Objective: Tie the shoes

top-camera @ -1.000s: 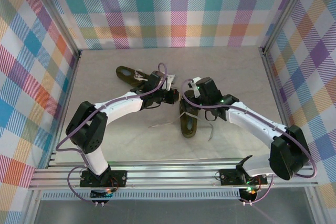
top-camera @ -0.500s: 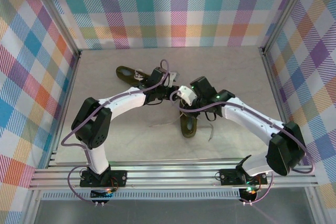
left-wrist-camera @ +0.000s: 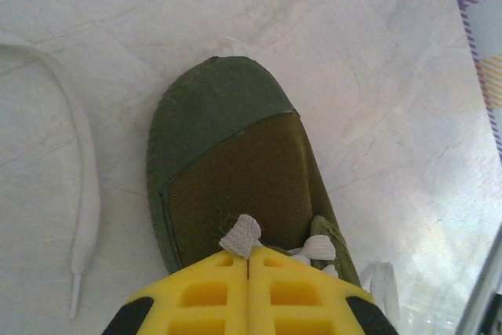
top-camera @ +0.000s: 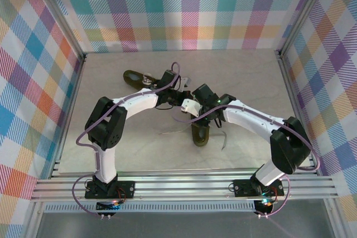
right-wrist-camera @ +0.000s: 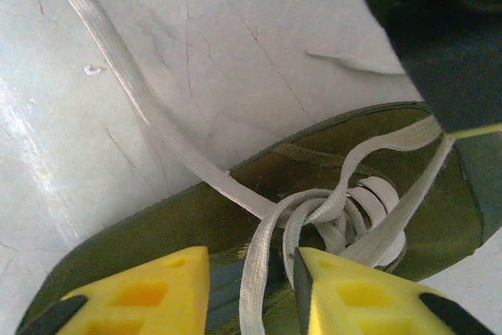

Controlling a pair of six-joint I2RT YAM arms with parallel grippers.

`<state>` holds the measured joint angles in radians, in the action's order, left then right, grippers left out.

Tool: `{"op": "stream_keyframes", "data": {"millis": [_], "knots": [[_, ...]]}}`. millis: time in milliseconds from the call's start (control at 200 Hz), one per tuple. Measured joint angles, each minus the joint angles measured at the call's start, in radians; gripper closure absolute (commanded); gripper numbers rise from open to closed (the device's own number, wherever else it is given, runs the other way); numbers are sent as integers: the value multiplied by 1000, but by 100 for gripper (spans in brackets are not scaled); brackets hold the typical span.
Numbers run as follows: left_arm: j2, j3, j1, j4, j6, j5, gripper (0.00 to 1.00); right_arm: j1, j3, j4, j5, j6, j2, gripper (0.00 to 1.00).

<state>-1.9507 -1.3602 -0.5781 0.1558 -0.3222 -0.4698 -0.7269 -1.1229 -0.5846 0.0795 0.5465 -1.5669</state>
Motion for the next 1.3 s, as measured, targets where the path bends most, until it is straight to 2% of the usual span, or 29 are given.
{"op": "stream_keyframes", "data": {"millis": [295,565,985,1300], "knots": [[-10,0,6,-1,-4,-62,100,0,-6,13,49,40,-17,62],[-10,0,7,0,-7,-64,100,1,-38,36,85,56,-60,63],[-11,0,10,0,-7,-66,100,1,-43,40,82,69,-65,61],[-11,0,16,-7,-7,-106,100,8,16,59,74,74,-10,63]]}}
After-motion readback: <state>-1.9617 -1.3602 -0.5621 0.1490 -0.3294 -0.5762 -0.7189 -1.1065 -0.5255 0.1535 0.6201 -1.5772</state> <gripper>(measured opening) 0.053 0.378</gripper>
